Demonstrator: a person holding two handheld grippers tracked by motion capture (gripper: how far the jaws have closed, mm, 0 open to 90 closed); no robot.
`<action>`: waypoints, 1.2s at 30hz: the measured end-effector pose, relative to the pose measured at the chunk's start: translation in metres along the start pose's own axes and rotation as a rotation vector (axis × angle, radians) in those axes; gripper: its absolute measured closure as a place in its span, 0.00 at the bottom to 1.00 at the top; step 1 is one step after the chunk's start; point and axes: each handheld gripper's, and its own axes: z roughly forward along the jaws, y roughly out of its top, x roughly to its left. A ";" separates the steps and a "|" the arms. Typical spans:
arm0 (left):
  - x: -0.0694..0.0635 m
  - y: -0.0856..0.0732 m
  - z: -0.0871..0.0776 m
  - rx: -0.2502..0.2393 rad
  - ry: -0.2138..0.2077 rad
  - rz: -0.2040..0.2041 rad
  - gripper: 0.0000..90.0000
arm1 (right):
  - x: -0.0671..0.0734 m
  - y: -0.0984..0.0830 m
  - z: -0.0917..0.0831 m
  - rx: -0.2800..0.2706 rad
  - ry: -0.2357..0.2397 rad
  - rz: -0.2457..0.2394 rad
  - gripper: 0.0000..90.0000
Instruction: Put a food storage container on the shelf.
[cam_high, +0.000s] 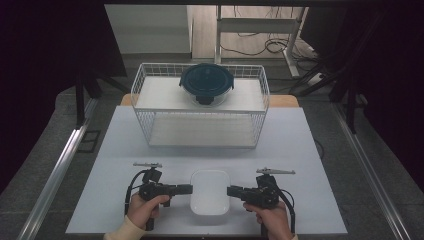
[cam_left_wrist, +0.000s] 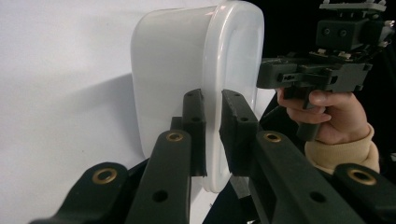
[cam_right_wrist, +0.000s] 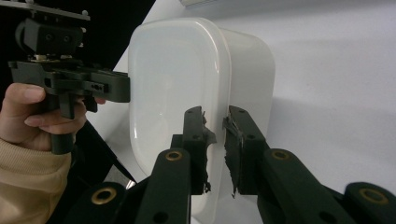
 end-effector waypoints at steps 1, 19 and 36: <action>-0.001 0.000 0.000 0.000 0.004 0.006 0.90 | 0.000 0.000 0.000 -0.002 -0.001 -0.002 0.88; -0.031 0.018 -0.019 -0.056 0.047 0.136 0.90 | 0.017 0.021 -0.011 -0.056 0.018 -0.093 0.88; -0.069 0.064 -0.051 -0.125 0.065 0.257 0.90 | 0.052 0.070 -0.031 -0.134 0.013 -0.190 0.88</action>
